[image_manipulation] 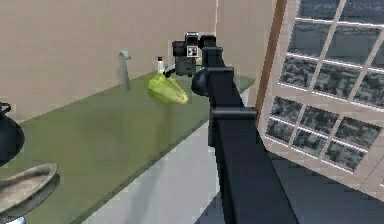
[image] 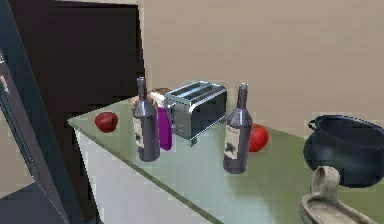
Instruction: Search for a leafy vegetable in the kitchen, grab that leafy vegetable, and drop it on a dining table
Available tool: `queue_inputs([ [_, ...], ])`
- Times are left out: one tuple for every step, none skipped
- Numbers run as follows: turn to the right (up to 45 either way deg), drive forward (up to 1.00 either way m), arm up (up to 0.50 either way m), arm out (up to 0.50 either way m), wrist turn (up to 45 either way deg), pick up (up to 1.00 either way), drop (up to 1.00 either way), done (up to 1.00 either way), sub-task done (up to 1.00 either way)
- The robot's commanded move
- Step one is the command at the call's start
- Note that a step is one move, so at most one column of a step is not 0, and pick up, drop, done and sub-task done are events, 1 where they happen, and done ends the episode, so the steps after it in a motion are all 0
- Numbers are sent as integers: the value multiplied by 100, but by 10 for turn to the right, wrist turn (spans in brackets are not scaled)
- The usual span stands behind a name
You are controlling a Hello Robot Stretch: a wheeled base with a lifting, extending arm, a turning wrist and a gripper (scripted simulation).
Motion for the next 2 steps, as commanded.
queue_inputs([
  [0, 0, -10, 0, 0, 0, 0, 0, 0],
  [0, 0, 0, 0, 0, 100, 0, 0, 0],
])
